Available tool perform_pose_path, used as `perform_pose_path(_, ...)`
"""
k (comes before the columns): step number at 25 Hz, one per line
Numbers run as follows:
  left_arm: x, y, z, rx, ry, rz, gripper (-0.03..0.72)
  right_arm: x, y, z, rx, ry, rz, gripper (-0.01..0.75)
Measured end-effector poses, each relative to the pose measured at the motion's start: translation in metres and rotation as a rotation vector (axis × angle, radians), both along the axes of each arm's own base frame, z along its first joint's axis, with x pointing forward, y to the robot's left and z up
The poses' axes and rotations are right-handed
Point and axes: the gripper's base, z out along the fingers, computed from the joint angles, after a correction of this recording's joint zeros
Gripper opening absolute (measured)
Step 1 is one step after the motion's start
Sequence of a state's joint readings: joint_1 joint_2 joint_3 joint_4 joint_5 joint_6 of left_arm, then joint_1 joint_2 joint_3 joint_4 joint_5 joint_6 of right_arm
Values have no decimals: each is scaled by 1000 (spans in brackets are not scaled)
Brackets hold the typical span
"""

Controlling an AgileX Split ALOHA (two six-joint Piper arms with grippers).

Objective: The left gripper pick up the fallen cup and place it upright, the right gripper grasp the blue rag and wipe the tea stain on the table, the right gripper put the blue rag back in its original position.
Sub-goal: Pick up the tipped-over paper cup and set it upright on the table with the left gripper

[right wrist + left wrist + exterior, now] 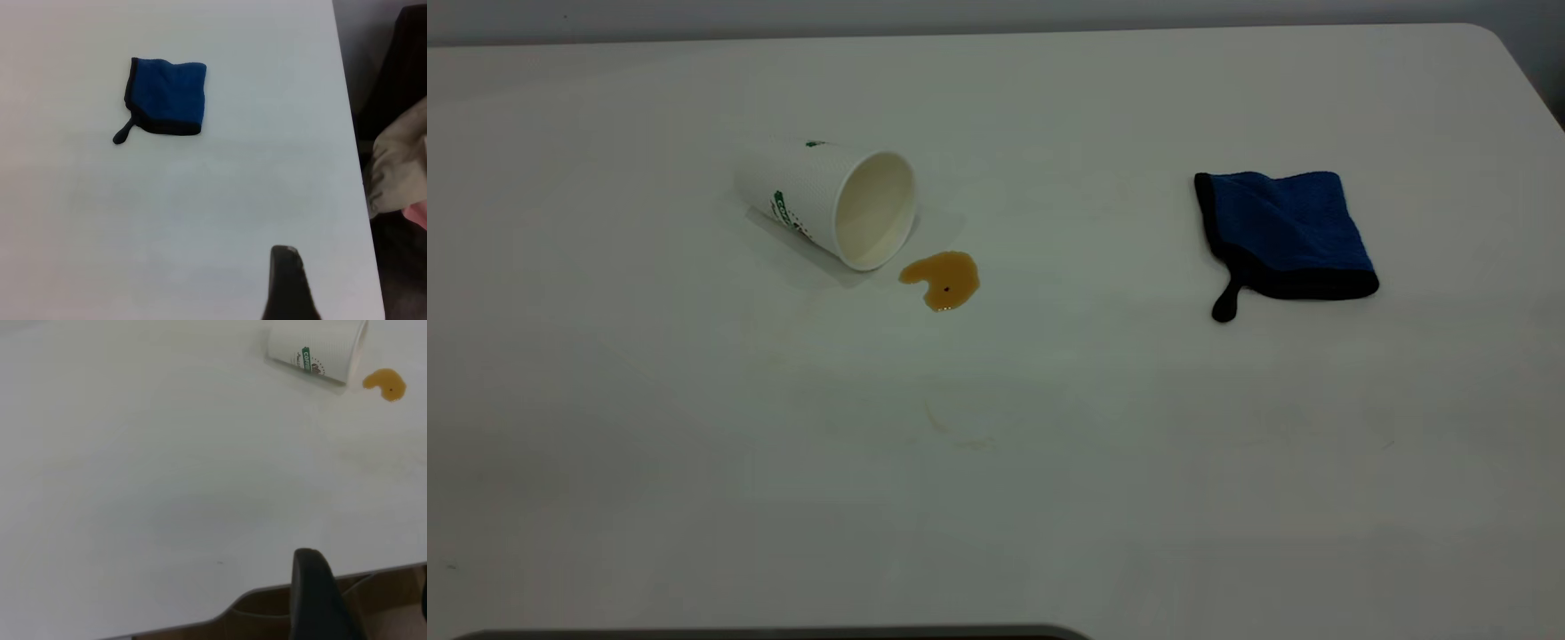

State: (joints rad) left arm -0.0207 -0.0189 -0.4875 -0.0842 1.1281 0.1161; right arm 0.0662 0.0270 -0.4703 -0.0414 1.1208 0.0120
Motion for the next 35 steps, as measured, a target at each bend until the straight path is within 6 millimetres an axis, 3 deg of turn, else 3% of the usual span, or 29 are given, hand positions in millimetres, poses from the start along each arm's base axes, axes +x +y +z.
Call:
perform_pose_path(21,1,0,1,-9,-15,9,425,0,0,0,0,0,0,537)
perform_pose_path(25,6,1,19,5,-27,8,425,0,0,0,0,1,0,537)
perform_pose_path(28,26,0,45,29,-52,-17,428,0,0,0,0,1,0,537)
perform_pose_path(30,52,-2,61,53,-56,-52,443,0,0,0,0,1,0,537)
perform_pose_path(32,81,-4,66,74,-26,-89,473,0,0,0,0,1,0,537)
perform_pose_path(35,131,-8,56,76,83,-146,546,0,0,0,0,1,0,537)
